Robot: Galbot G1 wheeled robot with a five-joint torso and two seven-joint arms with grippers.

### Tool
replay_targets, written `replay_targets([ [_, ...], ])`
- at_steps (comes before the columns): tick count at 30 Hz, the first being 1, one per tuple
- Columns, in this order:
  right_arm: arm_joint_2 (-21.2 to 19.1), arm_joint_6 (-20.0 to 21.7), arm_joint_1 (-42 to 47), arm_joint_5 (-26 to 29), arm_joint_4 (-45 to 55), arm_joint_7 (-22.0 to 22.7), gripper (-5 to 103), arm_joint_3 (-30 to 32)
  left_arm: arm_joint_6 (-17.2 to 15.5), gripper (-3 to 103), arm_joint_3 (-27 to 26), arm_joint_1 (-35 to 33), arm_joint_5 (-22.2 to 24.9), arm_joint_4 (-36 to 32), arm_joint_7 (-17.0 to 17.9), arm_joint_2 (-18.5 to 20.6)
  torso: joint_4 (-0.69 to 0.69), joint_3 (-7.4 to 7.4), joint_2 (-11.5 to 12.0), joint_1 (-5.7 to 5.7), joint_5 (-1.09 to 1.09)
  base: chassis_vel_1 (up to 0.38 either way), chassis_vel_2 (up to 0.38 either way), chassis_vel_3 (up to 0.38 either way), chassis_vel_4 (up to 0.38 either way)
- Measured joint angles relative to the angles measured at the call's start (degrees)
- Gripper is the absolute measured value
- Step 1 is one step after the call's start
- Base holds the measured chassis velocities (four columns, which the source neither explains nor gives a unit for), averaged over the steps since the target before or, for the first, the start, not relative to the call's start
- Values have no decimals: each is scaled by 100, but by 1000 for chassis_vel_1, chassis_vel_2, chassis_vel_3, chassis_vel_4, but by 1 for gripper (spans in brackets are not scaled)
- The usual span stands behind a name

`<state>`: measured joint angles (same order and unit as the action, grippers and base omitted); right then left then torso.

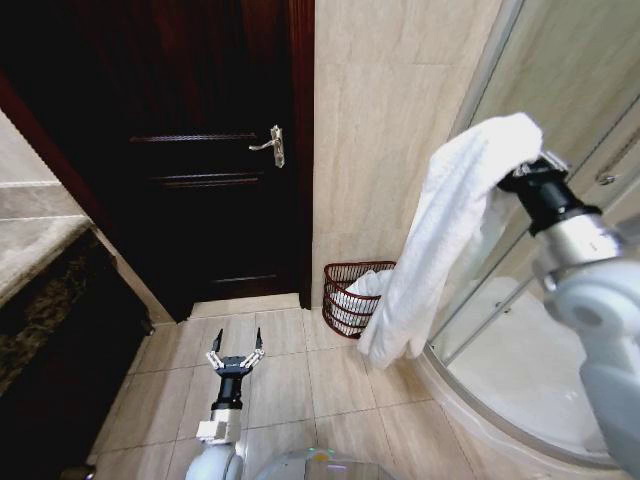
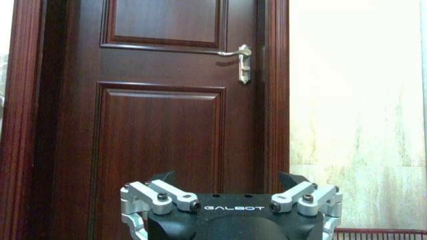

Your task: Discard the used towel into the hamper.

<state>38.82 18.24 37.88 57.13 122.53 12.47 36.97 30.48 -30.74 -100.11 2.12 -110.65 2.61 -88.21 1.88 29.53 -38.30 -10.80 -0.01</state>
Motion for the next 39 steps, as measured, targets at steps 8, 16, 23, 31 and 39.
replay_targets([
  [8,-280,125,-1968,470,-1334,-333,8,-960,-93,100,-23,84,-41,13,0,-73,-2,-12,21,8,2,0,0,0,0],
  [16,190,170,-3581,335,-2255,40,8,-2479,-168,100,-34,86,-113,-1,3,-185,1,-20,40,14,3,0,0,0,0],
  [23,707,35,-4948,-230,-3606,141,8,-3435,-171,100,-46,144,-88,69,18,-237,-2,-28,49,20,1,0,0,0,0],
  [31,1409,-55,-5594,-537,-4442,180,8,-3724,-152,100,-95,142,6,47,21,-237,-1,-32,57,23,2,0,0,0,0],
  [39,1973,-359,-5792,-815,-5046,178,8,-3864,-150,100,-114,147,17,36,24,-243,0,-35,60,26,-2,0,0,0,0],
])
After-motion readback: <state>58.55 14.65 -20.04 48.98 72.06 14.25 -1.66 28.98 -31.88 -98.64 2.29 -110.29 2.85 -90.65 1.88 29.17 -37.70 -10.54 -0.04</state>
